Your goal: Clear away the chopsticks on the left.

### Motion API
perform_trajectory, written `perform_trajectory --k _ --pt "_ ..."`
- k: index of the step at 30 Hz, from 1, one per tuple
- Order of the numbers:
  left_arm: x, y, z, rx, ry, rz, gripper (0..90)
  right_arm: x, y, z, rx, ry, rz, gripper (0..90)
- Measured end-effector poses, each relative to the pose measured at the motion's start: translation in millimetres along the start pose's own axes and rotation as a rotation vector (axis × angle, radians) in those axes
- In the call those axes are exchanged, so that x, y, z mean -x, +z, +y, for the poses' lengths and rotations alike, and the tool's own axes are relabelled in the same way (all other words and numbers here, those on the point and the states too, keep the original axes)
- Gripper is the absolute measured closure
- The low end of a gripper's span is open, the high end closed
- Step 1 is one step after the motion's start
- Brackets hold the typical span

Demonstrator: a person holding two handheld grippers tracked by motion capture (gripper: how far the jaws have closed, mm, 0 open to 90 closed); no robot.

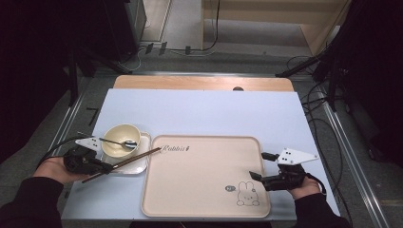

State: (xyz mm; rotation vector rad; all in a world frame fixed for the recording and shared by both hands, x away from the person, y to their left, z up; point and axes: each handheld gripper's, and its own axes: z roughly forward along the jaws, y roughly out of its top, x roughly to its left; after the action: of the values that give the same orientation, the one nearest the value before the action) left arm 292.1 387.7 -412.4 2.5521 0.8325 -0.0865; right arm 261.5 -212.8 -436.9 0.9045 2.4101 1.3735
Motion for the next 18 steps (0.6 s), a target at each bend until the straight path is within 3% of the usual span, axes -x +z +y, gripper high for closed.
perform_trajectory --k 6,12,17,18 --pt "5.2 -3.7 2.3 0.012 0.013 0.002 86.6 0.3 -0.3 0.1 0.002 0.003 -0.002 19.5" --pt "9.5 -9.0 3.4 0.030 -0.001 0.002 86.7 0.9 -0.7 0.1 0.004 0.005 -0.008 19.5" --pt "20.1 -12.9 10.7 0.006 -0.028 -0.001 86.6 1.9 -0.9 -0.1 0.004 0.010 -0.009 19.5" --pt "24.5 -13.7 14.5 -0.006 -0.052 -0.007 86.6 1.9 -1.0 0.2 0.003 0.006 -0.009 19.5"
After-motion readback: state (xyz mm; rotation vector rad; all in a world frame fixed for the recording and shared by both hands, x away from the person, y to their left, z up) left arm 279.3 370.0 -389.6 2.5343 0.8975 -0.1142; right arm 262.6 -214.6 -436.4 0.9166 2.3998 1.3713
